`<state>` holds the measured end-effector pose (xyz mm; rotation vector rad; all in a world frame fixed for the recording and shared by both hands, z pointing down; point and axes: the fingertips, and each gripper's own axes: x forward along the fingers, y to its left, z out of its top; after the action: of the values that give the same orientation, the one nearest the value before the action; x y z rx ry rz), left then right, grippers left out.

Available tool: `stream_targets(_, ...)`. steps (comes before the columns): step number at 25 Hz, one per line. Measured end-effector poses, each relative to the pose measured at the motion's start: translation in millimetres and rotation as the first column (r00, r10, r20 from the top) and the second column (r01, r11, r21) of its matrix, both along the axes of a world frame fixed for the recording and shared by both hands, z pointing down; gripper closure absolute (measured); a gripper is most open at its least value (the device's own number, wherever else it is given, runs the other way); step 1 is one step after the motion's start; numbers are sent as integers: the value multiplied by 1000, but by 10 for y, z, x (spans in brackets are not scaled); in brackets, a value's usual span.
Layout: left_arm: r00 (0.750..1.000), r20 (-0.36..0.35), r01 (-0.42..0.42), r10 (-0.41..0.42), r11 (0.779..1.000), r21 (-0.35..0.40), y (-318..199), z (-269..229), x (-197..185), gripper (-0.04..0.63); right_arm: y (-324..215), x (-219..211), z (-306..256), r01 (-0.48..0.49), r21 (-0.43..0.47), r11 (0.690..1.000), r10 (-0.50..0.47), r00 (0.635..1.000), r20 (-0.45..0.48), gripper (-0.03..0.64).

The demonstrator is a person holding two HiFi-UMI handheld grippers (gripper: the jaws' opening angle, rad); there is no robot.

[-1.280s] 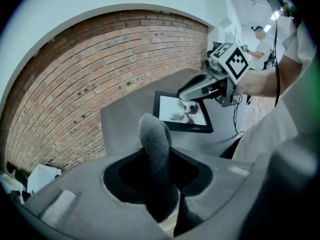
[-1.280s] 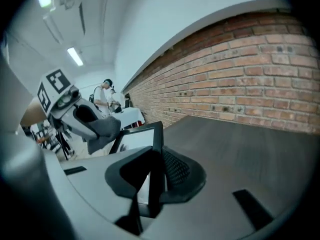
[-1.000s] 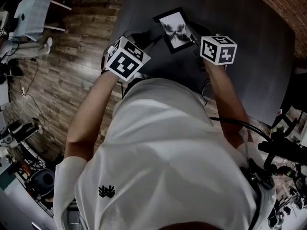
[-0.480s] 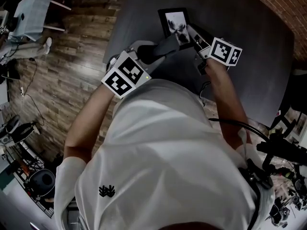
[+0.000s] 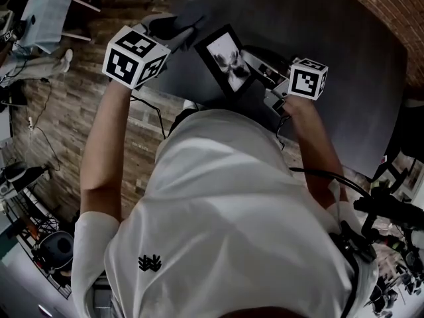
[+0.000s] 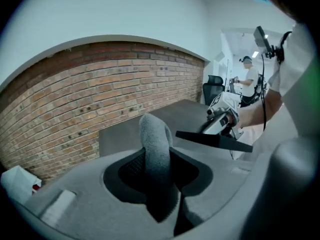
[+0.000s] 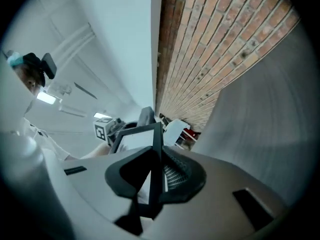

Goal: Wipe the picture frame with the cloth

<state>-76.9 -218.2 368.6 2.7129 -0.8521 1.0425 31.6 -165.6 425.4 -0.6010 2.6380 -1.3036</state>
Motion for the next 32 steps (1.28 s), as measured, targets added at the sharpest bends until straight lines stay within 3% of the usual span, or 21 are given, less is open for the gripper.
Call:
stream_targets(3,992,-82,-100,94,993,-67,101,138,197,466,127,-154,-90,91,18,996,-92,994,55,549)
stream_targets(7,976,-173,-153,132,982,-114,252,220,258,468,176,-151,-32,118,1,993,-118,991,59,549)
stream_targets(13,972,-192,-157,136,983,-98,356,121,180,468,51,14,148,44,-50,998,-42,998,39,549)
stream_targets(25,973,-223,-77,62,995,-59,405,-41,39,466,-207,265,341,-118,-120,986,120,993,6,549)
stream_targets(29,972,-222,-84,72,995,-47,492,-44,128,468,-315,357,308,-176,-111,978,178,984,12,549)
stream_targets(32,974,-202,-121,107,991,-60,655,59,311,466,-343,433,366,-228,-154,961,232,973,3,549)
